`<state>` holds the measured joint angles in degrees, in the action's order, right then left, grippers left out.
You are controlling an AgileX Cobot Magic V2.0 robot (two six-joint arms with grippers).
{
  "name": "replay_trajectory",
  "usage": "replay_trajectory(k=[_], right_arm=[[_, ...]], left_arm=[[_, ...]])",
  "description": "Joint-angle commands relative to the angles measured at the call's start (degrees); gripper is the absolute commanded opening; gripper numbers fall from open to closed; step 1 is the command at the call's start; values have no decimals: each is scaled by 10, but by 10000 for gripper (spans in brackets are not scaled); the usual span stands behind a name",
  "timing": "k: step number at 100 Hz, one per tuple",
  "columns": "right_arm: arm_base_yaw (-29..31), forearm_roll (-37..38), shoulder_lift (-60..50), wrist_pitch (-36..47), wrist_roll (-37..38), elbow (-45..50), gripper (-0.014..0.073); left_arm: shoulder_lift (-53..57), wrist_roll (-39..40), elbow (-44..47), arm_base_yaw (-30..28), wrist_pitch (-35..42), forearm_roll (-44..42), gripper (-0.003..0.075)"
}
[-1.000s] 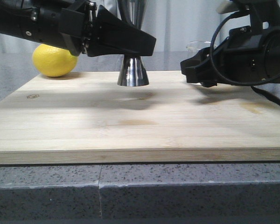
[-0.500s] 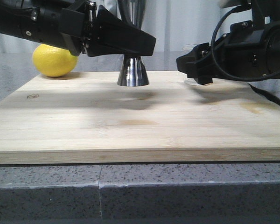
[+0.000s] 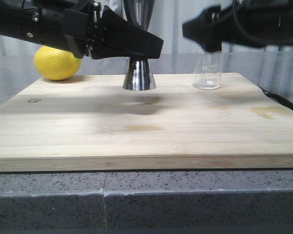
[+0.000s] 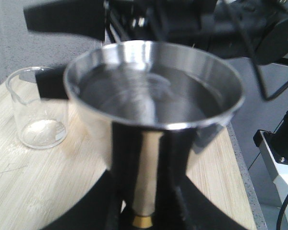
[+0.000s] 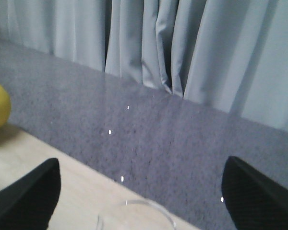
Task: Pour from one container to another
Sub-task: 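Lower the filled jigger onto the board with the left gripper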
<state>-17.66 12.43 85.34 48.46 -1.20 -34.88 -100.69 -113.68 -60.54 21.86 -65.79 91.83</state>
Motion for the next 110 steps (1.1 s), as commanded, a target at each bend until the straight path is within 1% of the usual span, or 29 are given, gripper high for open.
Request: replay_trajectory(k=[1, 15, 31, 50, 62, 69, 80, 91, 110], right_arm=[[-2, 0, -46, 33, 0, -25, 619], [-2, 0, -94, 19, 0, -33, 619], [-2, 0, -163, -11, 0, -33, 619], [-2, 0, -234, -66, 0, -33, 618], [-2, 0, -276, -96, 0, -33, 618], [-2, 0, -298, -113, 0, -33, 618], [-2, 4, -332, -142, 0, -33, 618], [-2, 5, -360, -177, 0, -33, 618], [-2, 5, -394, -210, 0, -33, 618]], left_arm=[[25, 4, -16, 4, -31, 45, -19], [25, 4, -16, 1, -33, 45, -19], [25, -11, -16, -23, -78, 45, -19], [25, -17, -16, -61, -78, 44, -19], [25, -17, -16, -74, -78, 44, -19], [25, -18, -16, -75, -78, 42, -19], [25, -47, -10, -75, -78, 35, -19], [25, -57, -6, -75, -78, 36, -19], [25, -88, 10, -75, -78, 57, -19]])
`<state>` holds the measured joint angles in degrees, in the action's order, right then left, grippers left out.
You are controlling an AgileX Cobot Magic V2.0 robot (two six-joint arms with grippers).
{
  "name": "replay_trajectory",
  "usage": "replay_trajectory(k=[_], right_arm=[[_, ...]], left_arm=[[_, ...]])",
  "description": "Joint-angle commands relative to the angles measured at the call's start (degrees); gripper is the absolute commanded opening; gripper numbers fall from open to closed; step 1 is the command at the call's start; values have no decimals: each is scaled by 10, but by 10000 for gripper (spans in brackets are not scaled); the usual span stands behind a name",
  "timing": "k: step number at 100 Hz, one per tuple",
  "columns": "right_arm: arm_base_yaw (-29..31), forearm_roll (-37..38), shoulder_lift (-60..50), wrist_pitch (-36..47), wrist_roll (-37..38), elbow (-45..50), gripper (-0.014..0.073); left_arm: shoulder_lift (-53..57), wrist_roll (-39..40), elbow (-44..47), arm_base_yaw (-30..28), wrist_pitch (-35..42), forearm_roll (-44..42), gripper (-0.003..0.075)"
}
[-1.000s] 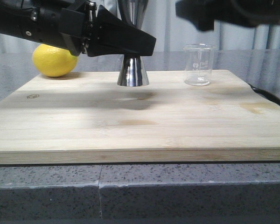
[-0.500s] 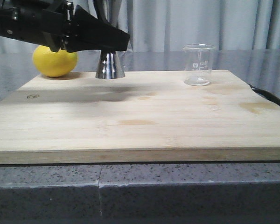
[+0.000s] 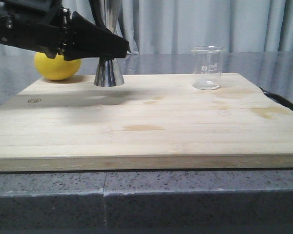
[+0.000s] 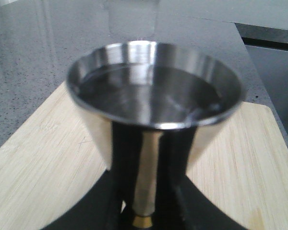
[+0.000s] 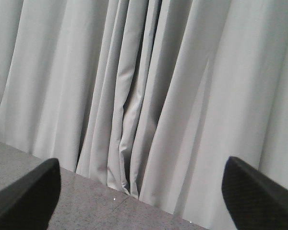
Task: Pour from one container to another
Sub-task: 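Lower the filled jigger onto the board with the left gripper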
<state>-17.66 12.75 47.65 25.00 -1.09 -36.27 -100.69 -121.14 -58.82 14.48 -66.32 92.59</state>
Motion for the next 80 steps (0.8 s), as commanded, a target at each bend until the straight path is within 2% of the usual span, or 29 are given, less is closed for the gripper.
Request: replay_trajectory(k=[1, 29, 57, 80], right_arm=[[-2, 2, -18, 25, -2, -19, 618], [-2, 2, -28, 18, -2, -19, 618], [-2, 2, -28, 14, -2, -19, 618], [-2, 2, -28, 14, -2, -19, 618]], left_arm=[[25, -15, -6, -1, -72, 50, -19], [25, -46, 5, -1, -72, 55, -19], [25, -99, 43, -1, -72, 116, -19], [25, -105, 48, -1, -72, 118, -19]])
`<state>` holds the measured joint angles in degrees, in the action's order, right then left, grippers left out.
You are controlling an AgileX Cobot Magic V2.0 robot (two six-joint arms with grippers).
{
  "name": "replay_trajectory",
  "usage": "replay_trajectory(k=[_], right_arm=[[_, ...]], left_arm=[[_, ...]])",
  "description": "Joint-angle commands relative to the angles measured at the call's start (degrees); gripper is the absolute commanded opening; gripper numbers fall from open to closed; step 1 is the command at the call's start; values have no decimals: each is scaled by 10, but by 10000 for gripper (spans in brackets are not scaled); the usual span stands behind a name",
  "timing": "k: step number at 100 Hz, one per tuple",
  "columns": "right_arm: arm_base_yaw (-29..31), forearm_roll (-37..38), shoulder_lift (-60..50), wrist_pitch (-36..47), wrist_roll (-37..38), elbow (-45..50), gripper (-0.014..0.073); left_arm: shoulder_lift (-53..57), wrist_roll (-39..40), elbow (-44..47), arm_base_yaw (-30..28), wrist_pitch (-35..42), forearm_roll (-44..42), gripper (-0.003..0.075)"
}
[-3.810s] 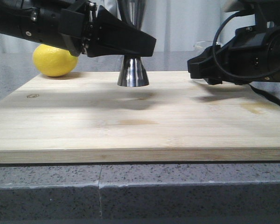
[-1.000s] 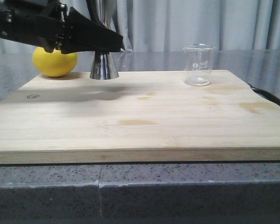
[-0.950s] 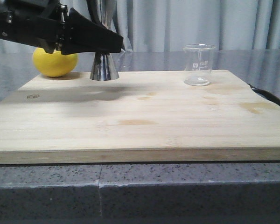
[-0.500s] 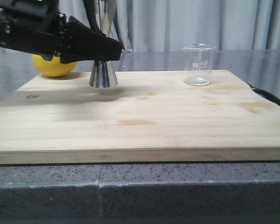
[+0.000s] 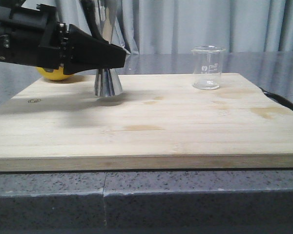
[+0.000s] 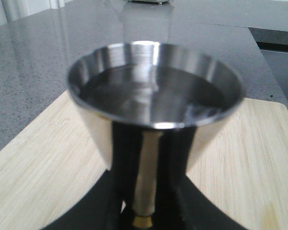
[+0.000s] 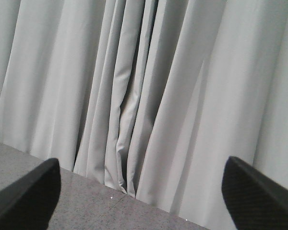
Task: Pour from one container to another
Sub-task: 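Lower the filled jigger onto the board with the left gripper, then open the left gripper and withdraw it from the jigger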
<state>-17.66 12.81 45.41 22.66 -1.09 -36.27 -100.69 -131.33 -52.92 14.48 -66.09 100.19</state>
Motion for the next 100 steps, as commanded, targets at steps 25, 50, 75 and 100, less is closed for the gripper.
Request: replay_trajectory(k=[25, 50, 75, 100], right_arm=[[-2, 1, -5, 38, -2, -19, 618], [-2, 1, -5, 38, -2, -19, 618], [-2, 1, -5, 38, -2, -19, 618], [-2, 1, -5, 38, -2, -19, 618]], left_arm=[[25, -3, 4, -1, -74, 33, -19], [25, -4, 17, -1, -74, 30, -19], [25, -4, 17, -1, -69, 30, -19], [25, -4, 17, -1, -64, 14, -19]])
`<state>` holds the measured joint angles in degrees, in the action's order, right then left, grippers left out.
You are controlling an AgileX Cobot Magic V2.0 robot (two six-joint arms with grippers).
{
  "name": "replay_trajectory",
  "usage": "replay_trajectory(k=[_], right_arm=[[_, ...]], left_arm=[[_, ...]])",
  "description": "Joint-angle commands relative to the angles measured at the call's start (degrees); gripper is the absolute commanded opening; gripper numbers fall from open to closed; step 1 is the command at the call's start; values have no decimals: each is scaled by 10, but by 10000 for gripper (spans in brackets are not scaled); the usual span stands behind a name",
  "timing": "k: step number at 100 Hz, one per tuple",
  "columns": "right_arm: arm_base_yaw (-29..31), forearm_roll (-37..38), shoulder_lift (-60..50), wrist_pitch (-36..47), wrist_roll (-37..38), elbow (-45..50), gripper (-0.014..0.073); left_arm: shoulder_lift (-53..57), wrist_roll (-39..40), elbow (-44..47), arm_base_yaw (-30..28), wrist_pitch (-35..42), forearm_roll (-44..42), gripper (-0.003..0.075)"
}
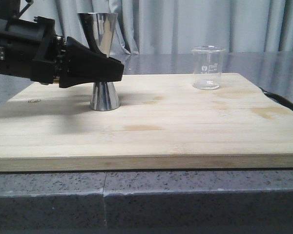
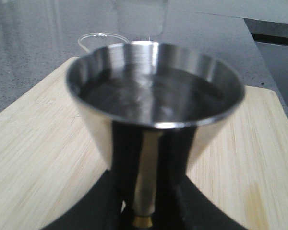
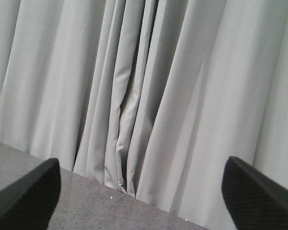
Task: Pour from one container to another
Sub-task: 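Open the left gripper and withdraw it from the jigger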
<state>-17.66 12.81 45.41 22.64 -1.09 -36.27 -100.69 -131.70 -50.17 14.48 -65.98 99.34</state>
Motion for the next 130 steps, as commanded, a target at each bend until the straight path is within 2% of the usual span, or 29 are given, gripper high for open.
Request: replay_trajectory(k=[1, 39, 63, 82, 91, 103, 110, 130], right_arm=[[-2, 1, -5, 38, -2, -19, 618], [-2, 1, -5, 40, -2, -19, 618], [-2, 1, -5, 42, -2, -19, 618], [-2, 1, -5, 42, -2, -19, 618], [-2, 1, -5, 42, -2, -19, 618], [-2, 1, -5, 42, -2, -19, 618], [-2, 1, -5, 43, -2, -19, 618], [-2, 1, -5, 43, -2, -19, 618]], left_arm=[[25, 0, -10, -1, -66, 22, -19], [25, 0, -10, -1, -65, -1, -19], [25, 0, -10, -1, -21, -1, -18], [25, 0, -10, -1, -20, -1, -12], [25, 0, -10, -1, -21, -1, 41], [25, 5, -10, -1, -21, -1, 169], [25, 10, -10, -1, -21, -1, 219], [25, 16, -10, -1, -39, -1, 273]])
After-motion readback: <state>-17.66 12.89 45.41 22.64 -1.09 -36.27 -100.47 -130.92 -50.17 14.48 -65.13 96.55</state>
